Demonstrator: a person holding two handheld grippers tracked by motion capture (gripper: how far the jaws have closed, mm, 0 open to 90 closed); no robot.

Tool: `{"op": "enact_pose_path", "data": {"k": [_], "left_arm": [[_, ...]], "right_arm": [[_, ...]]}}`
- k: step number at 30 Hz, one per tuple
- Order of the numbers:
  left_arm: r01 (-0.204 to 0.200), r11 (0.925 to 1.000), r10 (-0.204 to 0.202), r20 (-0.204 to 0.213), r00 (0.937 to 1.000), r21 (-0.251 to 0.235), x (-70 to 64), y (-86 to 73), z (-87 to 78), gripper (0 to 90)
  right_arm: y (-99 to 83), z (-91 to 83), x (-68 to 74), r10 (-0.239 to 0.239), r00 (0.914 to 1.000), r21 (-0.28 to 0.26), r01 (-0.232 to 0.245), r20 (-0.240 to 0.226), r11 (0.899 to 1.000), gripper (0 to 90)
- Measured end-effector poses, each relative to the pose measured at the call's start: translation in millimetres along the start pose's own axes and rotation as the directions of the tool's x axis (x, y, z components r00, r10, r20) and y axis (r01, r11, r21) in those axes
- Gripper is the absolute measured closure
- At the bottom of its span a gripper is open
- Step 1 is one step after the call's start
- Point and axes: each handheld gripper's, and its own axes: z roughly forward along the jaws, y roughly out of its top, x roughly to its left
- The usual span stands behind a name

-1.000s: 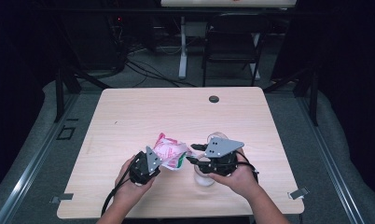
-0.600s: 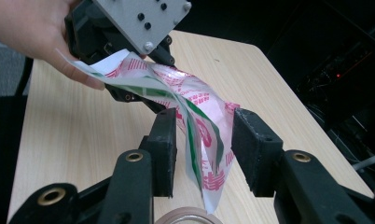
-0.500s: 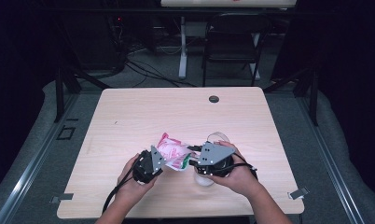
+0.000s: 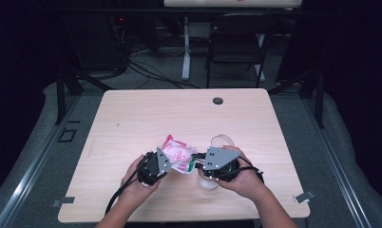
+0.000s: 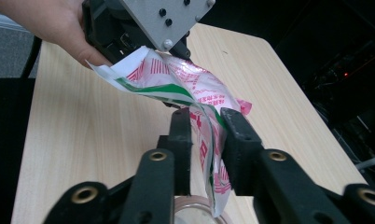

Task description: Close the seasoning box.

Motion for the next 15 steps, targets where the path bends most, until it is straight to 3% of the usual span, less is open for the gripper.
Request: {"op": "enact_pose_path", "data": {"k": [7, 15], "left_arm": [[-0.027, 0.9996, 0.027, -0.017, 0.9995, -0.005, -0.3, 2.2, 0.1, 59.9], [-0.067, 0.9977, 0.066, -0.037, 0.9971, -0.007, -0.6, 4.6, -2.4, 59.9]], "right_arm": [[-1.8, -2.1, 1.0, 0.011, 0.9999, 0.0, -0.011, -0.013, 1.0, 89.4], [-4.0, -4.5, 0.1, 0.047, 0.9986, -0.013, -0.047, -0.026, 0.999, 90.0]]}}
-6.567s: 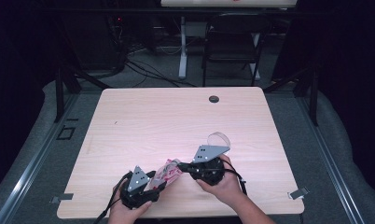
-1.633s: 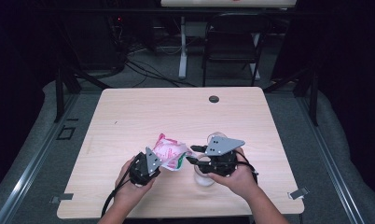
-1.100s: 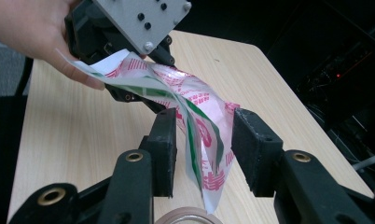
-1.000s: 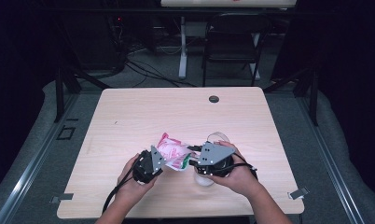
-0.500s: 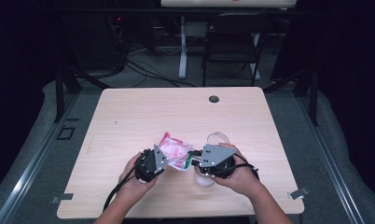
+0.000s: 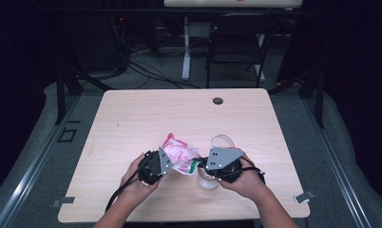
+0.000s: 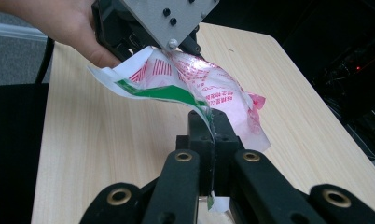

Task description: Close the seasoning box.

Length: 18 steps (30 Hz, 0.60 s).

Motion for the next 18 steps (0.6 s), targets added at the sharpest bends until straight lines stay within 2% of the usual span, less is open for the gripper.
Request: {"op": "enact_pose_path", "data": {"k": [6, 12, 15, 18], "left_arm": [[-0.025, 0.9997, 0.025, -0.023, 0.9994, -0.003, -1.1, 1.7, -1.5, 59.9], [-0.047, 0.9988, 0.047, -0.043, 0.998, -0.014, -1.6, 4.1, -2.7, 59.9], [-0.078, 0.9969, 0.077, -0.063, 0.995, -0.01, -2.5, 6.3, -4.6, 60.0], [-0.086, 0.996, 0.084, -0.09, 0.9924, -0.021, -2.1, 9.3, -6.7, 60.0]], "right_arm": [[-2.4, -1.2, -1.6, 0.046, 0.9989, -0.015, -0.046, -0.01, 0.999, 90.0], [-3.3, -3.6, -2.9, 0.069, 0.9976, -0.021, -0.069, -0.01, 0.997, 90.0], [-6.1, -4.8, -4.8, 0.101, 0.9946, -0.036, -0.102, -0.021, 0.994, 90.0], [-8.6, -7.3, -6.6, 0.129, 0.9912, -0.047, -0.13, -0.03, 0.99, 90.0]]}}
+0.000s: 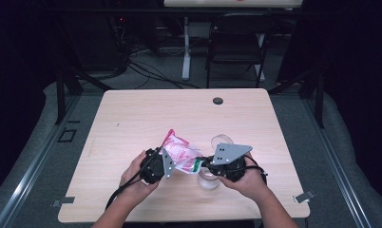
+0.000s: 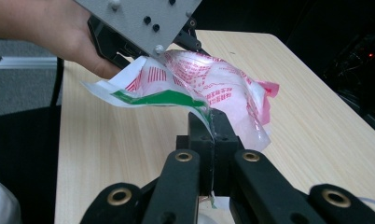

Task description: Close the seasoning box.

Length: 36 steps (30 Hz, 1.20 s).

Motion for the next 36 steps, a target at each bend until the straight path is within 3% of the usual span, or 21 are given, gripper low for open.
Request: {"op": "enact_pose_path", "data": {"k": [7, 14, 15, 36], "left_arm": [[-0.03, 0.9994, 0.029, -0.049, 0.9983, -0.016, 0.9, 7.8, -2.7, 60.2], [-0.043, 0.9986, 0.041, -0.068, 0.9968, -0.03, 0.0, 11.3, -1.4, 60.2], [-0.066, 0.9978, 0.065, -0.069, 0.9955, -0.01, 0.9, 11.9, -2.6, 60.2], [-0.132, 0.9913, 0.132, -0.09, 0.9872, 0.006, -2.9, 19.6, -1.4, 60.4]], "right_arm": [[-2.4, -6.5, -0.5, 0.002, 1.0, -0.02, -0.002, -0.004, 1.0, 90.0], [-5.6, -8.9, -1.8, 0.016, 0.9998, -0.019, -0.016, -0.008, 1.0, 90.0], [-6.4, -8.8, -2.1, 0.021, 0.9998, -0.02, -0.021, -0.008, 1.0, 90.0], [-18.1, -12.4, -5.1, 0.066, 0.9977, -0.012, -0.066, 0.015, 0.998, 90.0]]}}
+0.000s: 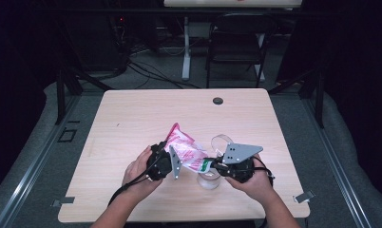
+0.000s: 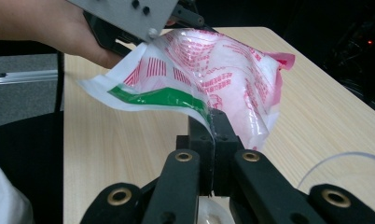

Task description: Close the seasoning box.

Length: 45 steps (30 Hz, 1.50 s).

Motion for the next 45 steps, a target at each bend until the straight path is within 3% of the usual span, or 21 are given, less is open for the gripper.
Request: {"op": "enact_pose_path", "data": {"k": [31, 45], "left_arm": [[-0.102, 0.9948, 0.101, -0.052, 0.9935, -0.009, -5.2, 9.7, -3.5, 60.6], [-0.115, 0.9933, 0.115, -0.064, 0.9913, 0.0, -6.0, 7.8, -2.6, 60.7]], "right_arm": [[-13.3, -5.1, -1.3, 0.045, 0.9985, 0.008, -0.045, 0.032, 0.999, 90.0], [-16.4, -1.3, -0.7, 0.045, 0.9986, 0.029, -0.046, 0.029, 0.999, 90.0]]}}
